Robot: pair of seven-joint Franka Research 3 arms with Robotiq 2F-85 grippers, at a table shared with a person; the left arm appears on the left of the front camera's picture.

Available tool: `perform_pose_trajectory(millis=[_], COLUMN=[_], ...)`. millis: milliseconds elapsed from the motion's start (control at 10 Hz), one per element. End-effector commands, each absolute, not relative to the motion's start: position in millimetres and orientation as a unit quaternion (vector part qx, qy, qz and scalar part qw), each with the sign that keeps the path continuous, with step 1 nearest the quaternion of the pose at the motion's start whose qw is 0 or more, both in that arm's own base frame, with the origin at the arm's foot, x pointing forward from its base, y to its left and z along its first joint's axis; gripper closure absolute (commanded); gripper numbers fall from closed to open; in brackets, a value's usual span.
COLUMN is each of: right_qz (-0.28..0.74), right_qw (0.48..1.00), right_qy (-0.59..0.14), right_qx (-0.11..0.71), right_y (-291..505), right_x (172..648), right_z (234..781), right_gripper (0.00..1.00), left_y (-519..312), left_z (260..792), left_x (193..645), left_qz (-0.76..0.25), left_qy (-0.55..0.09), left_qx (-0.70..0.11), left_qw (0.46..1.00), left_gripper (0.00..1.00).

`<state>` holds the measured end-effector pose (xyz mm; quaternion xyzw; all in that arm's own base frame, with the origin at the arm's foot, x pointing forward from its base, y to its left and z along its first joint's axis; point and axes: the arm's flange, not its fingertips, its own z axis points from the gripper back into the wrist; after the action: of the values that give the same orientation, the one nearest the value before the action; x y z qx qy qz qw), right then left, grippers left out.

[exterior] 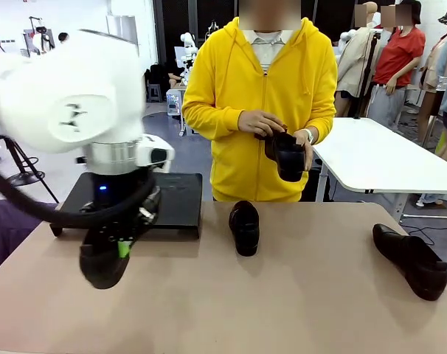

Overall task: Organize the shoes by placing them on the stand.
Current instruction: Place the Shoe from the middle of the table onto the Shoes Stand.

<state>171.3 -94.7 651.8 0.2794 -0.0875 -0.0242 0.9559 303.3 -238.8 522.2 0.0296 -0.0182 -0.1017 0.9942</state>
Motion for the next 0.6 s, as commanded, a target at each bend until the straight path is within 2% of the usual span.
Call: perform_pose_trajectory(millis=[0,100,500], right_qz=[-0.012,-0.012,-0.012], right_qw=[0.954,0.954,0.954], right_qy=[-0.089,-0.089,-0.089], right_qx=[0.286,0.286,0.286], right_y=[-95,-95,-95], right_x=[170,170,170], right_z=[657,657,657], right_gripper=[0.0,0.0,0.0], left_y=[-223,-239,-239], left_z=[502,522,522], left_x=[290,303,303], left_qz=[-0.017,-0.102,-0.102], left_qy=[-0.012,-0.018,-0.018], left_qx=[-0.059,0.03,0.03], left_qw=[0.998,0.994,0.994], left_gripper=[1.0,1.0,1.0])
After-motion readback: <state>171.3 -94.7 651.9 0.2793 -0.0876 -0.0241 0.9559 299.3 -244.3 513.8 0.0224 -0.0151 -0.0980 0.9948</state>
